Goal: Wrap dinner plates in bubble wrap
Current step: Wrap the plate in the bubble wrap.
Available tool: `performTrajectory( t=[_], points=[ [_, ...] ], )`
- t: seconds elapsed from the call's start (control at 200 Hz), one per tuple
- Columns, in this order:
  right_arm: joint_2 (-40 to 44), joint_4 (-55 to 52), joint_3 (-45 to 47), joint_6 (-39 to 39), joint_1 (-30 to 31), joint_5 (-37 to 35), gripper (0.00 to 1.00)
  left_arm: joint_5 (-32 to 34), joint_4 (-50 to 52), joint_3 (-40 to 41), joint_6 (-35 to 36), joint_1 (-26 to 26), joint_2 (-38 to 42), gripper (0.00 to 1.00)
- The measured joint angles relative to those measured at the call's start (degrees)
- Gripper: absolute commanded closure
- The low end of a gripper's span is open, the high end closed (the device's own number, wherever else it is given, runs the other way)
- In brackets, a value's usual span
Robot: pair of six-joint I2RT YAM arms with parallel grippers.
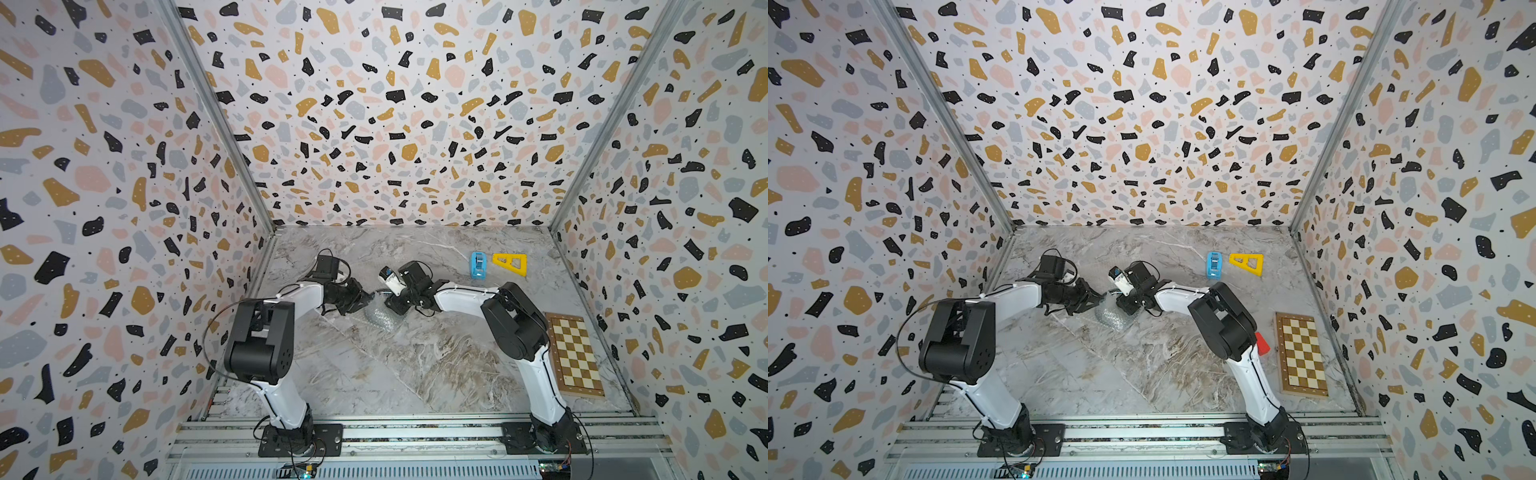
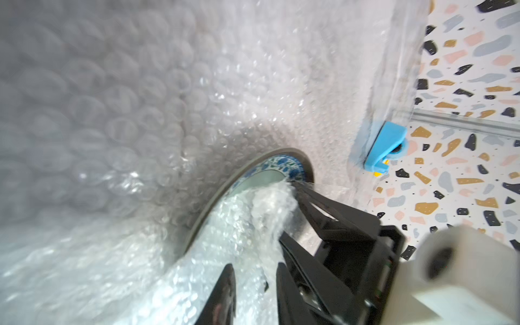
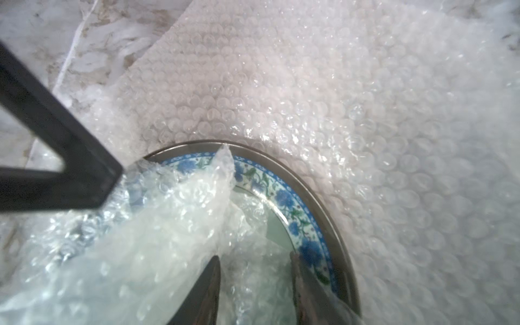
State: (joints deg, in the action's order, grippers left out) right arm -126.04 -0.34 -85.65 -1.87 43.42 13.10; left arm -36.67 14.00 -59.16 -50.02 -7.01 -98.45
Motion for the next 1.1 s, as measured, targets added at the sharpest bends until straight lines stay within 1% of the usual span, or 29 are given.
performTrajectory(
  t=[0.12, 0.265, 0.355, 0.411, 0.496, 0.631, 0.746, 0.846, 0.976, 1.101],
  points=[
    [0.00, 0.02, 0.00, 0.15, 0.00, -0.07, 0.57, -2.16, -0.87, -1.25, -1.25, -0.44, 1.75, 0.79],
    [0.00, 0.02, 0.00, 0.42, 0.00, -0.35, 0.57, -3.74, -1.64, -0.98, -2.36, -3.28, 0.52, 0.80],
    [0.00, 0.02, 0.00, 0.55, 0.00, -0.44, 0.57, -3.98, -2.05, -0.72, -2.45, -5.05, -1.22, 0.87],
    [0.00, -0.31, 0.00, 0.46, -0.02, -0.44, 0.57, -3.02, -2.78, -0.66, -2.10, -5.75, -2.91, 0.91],
    [0.04, -0.13, -0.07, 0.96, -0.24, 0.04, 0.56, -1.79, -2.16, 0.11, -0.50, -5.68, -4.74, 0.93],
    [0.48, -0.59, -0.02, 2.27, -0.98, 1.86, 0.56, 1.64, 0.37, 1.68, 2.51, -5.66, -6.54, 0.94],
    [2.21, -2.01, 0.33, 3.63, -1.70, 3.69, 0.56, 2.10, 0.11, 1.86, 3.85, -5.66, -7.21, 0.95],
    [5.27, -2.21, 1.51, 5.25, -2.05, 5.35, 0.62, 2.23, -0.20, 1.88, 4.28, -5.66, -7.34, 0.95],
    [8.74, -1.46, 2.80, 8.09, -2.29, 8.31, 0.75, 2.25, -0.35, 1.88, 4.46, -5.66, -7.39, 0.95],
    [8.02, -0.07, 2.78, 11.15, -1.99, 10.91, 0.79, 2.27, -0.37, 1.86, 4.46, -5.66, -7.39, 0.95]
  ],
)
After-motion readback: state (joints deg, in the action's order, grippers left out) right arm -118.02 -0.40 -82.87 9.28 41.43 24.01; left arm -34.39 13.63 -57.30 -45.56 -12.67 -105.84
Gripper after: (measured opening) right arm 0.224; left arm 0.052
